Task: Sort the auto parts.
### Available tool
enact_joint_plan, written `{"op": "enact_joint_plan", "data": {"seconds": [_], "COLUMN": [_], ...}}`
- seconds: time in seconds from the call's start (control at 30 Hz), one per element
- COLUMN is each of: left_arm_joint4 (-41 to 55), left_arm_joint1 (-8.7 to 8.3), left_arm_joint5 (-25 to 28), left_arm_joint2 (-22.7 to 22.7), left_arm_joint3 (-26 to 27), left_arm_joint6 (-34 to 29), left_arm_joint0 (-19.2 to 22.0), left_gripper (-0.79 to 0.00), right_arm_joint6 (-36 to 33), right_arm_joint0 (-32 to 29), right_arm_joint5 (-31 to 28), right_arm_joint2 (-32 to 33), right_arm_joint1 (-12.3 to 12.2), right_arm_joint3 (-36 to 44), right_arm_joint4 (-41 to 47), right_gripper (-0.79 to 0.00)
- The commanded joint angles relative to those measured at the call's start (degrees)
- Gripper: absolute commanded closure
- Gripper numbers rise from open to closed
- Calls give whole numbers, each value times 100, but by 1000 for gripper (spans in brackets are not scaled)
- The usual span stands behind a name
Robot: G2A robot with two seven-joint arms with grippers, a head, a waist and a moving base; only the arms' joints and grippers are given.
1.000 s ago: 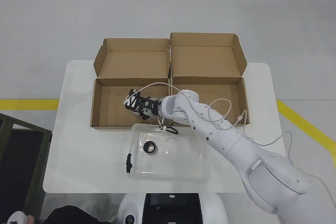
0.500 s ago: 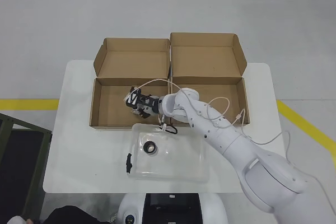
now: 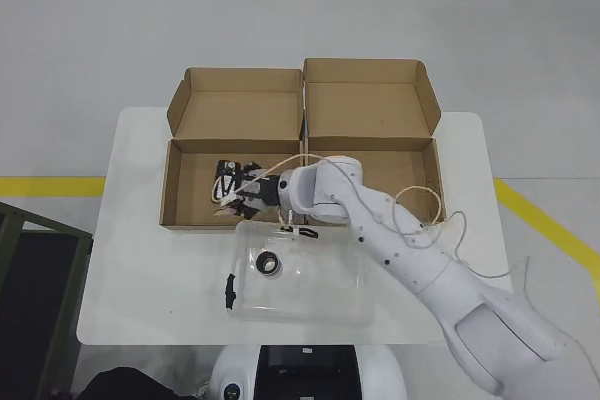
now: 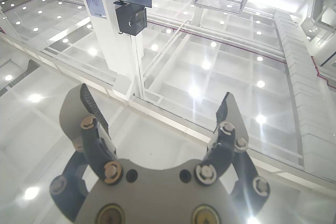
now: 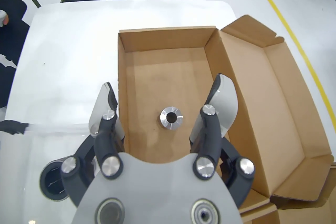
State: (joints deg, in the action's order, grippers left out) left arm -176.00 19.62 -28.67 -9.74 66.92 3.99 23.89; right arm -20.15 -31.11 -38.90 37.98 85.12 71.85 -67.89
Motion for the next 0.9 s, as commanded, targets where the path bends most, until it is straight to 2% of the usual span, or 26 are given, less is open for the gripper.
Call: {"op": "enact_joint_plan", "data": {"seconds": [0.0, 0.2, 0.37, 0.57, 0.87], "left_arm_joint4": [0, 0, 0, 0, 0], "left_arm_joint1": [0, 0, 0, 0, 0], "left_arm_joint5": [0, 0, 0, 0, 0], "left_arm_joint2": [0, 0, 0, 0, 0], "left_arm_joint3": [0, 0, 0, 0, 0], "left_arm_joint6": [0, 0, 0, 0, 0], "left_arm_joint0": [0, 0, 0, 0, 0], "left_gripper": [-785, -785, -785, -785, -785], "right_arm_joint6": [-198, -686, -923, -887, -662], "right_arm_joint0": [-323, -1272, -1934, -2461, -2923], "right_arm_joint5": [-113, -440, -758, -1053, -1252], "right_arm_joint2": [267, 954, 1335, 1565, 1617], "right_arm_joint1": [-143, -487, -689, -843, -981], "right_arm_joint3": [604, 1973, 2657, 2997, 3084], "right_arm_joint4": [-54, -221, -415, -677, -1206], "right_gripper": [-616, -613, -616, -610, -616]}}
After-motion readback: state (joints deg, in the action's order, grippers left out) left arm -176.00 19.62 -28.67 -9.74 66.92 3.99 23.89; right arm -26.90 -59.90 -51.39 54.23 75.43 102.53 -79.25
